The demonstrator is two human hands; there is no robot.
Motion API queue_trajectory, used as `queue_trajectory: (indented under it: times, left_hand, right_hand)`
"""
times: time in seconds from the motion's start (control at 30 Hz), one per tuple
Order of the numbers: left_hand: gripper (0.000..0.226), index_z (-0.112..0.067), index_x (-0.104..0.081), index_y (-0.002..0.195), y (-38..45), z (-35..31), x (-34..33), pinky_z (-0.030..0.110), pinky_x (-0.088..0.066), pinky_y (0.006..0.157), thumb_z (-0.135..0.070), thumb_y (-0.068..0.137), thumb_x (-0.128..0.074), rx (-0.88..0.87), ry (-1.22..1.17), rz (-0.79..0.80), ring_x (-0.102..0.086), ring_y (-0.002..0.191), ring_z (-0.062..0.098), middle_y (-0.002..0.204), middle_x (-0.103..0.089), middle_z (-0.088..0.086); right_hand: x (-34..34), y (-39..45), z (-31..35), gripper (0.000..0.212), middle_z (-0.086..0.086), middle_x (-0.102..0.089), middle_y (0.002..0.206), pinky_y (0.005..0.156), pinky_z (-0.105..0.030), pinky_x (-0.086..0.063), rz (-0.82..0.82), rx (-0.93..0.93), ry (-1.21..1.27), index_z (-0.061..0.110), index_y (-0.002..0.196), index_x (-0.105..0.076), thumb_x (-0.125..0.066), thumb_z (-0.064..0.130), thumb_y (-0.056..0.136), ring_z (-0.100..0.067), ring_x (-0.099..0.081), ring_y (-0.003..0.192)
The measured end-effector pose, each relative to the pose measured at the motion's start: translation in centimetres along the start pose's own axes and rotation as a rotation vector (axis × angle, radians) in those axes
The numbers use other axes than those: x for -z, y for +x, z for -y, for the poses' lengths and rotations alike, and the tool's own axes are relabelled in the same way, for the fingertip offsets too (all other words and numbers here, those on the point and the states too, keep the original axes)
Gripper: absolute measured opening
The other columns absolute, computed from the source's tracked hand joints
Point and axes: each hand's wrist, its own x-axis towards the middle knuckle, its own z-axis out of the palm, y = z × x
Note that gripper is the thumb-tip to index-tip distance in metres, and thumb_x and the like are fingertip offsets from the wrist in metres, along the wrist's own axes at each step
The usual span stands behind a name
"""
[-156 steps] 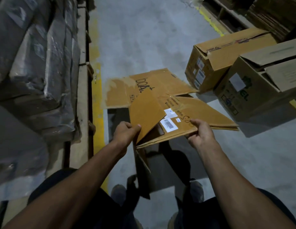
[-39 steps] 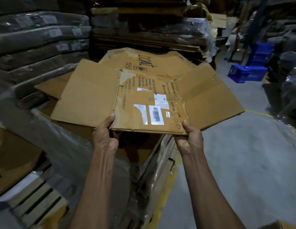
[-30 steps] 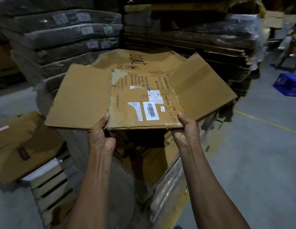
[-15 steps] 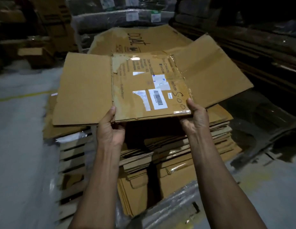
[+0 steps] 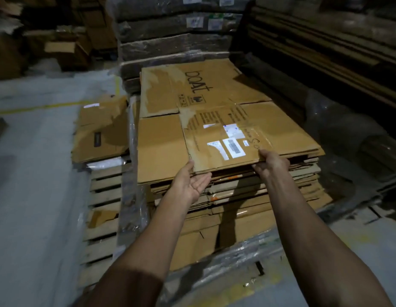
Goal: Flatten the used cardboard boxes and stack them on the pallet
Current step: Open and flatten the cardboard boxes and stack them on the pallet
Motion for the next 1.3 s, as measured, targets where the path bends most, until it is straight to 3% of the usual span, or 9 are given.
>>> queue_trajectory:
  times: [0.1,0.23,0.37,0.5,0.67,0.93,1.07,1.17,1.3]
  left_hand:
    - [0.056,0.007,-0.059,0.113,-0.4,0.6,-0.3,0.03,-0.059,0.054,-0.044,0.093,-0.066,0.043,0.083,-0.004,-0.071,0.076,0.025,0.102,-0.07,0.023]
    - [0.052,0.005,-0.061,0.102,-0.6,0.3,-1.1,0.026,-0.057,0.044,-0.045,0.091,-0.066,0.114,0.08,-0.042,-0.07,0.05,0.022,0.085,-0.072,0.018]
    - [0.044,0.004,-0.056,0.119,-1.1,-0.1,-2.1,0.034,-0.063,0.071,-0.029,0.093,-0.068,0.101,-0.125,-0.028,-0.074,0.083,0.032,0.104,-0.07,0.025]
    - [0.035,0.004,-0.051,0.134,-1.8,1.7,-1.5,0.04,-0.055,0.097,-0.013,0.104,-0.052,0.005,-0.052,0.015,-0.065,0.113,0.034,0.123,-0.064,0.027]
    - [0.027,0.006,-0.055,0.127,-1.0,2.0,-0.6,0.032,-0.06,0.075,-0.004,0.103,-0.048,-0.126,0.155,-0.042,-0.071,0.081,0.028,0.1,-0.07,0.023]
    - [0.019,0.005,-0.061,0.107,-1.1,1.9,-0.8,0.025,-0.061,0.061,-0.012,0.102,-0.054,-0.298,0.46,-0.13,-0.071,0.071,0.021,0.083,-0.07,0.014]
    - [0.024,-0.002,-0.065,0.102,-1.3,4.2,-0.1,0.033,-0.063,0.069,-0.025,0.102,-0.056,-0.374,0.823,-0.009,-0.073,0.075,0.021,0.091,-0.073,0.013]
    - [0.029,-0.008,-0.073,0.097,-0.8,6.7,0.6,0.037,-0.057,0.077,-0.032,0.099,-0.057,-0.571,1.423,0.158,-0.069,0.08,0.022,0.091,-0.073,0.01]
    - [0.029,-0.016,-0.067,0.116,0.3,9.8,1.6,0.041,-0.054,0.086,-0.034,0.098,-0.053,-0.691,2.008,0.406,-0.063,0.101,0.026,0.111,-0.067,0.006]
  right_hand:
    - [0.5,-0.2,0.5,0.028,-0.015,-0.069,0.095,0.079,-0.045,-0.062,-0.061,0.053,-0.067,0.011,0.086,-0.045,-0.073,0.004,0.088,-0.027,-0.073,0.082]
    - [1.2,0.2,0.8,0.031,-0.017,-0.07,0.104,0.072,-0.037,-0.064,-0.087,0.095,-0.202,0.007,0.096,-0.052,-0.079,0.016,0.085,-0.023,-0.074,0.075]
    - [0.8,-0.2,1.1,0.042,-0.02,-0.068,0.1,0.063,-0.028,-0.062,-0.082,0.143,-0.297,0.0,0.115,-0.053,-0.077,0.021,0.088,-0.021,-0.072,0.064]
    - [1.3,0.0,0.9,0.042,-0.018,-0.069,0.102,0.072,-0.031,-0.062,-0.075,0.115,-0.413,0.003,0.115,-0.053,-0.076,0.026,0.089,-0.023,-0.074,0.073]
    - [1.5,0.2,1.0,0.036,-0.011,-0.072,0.084,0.057,-0.023,-0.054,-0.079,0.148,-0.54,0.004,0.101,-0.062,-0.074,0.036,0.089,-0.014,-0.067,0.061]
    - [1.6,0.7,0.9,0.034,-0.008,-0.07,0.08,0.075,-0.035,-0.061,-0.095,0.238,-0.692,0.008,0.1,-0.063,-0.065,0.042,0.095,-0.018,-0.066,0.066]
    - [3.0,-0.2,-0.7,0.041,-0.008,-0.072,0.084,0.074,-0.041,-0.06,-0.136,0.279,-0.724,0.01,0.101,-0.066,-0.055,0.049,0.097,-0.022,-0.069,0.072]
    - [5.4,-2.0,-2.9,0.044,-0.009,-0.064,0.095,0.081,-0.038,-0.05,-0.189,0.399,-0.915,0.005,0.1,-0.064,-0.051,0.047,0.098,-0.028,-0.061,0.09]
    - [11.1,-5.3,-7.1,0.037,-0.009,-0.064,0.106,0.088,-0.038,-0.046,-0.108,0.385,-1.127,0.015,0.113,-0.065,-0.05,0.045,0.098,-0.032,-0.059,0.103]
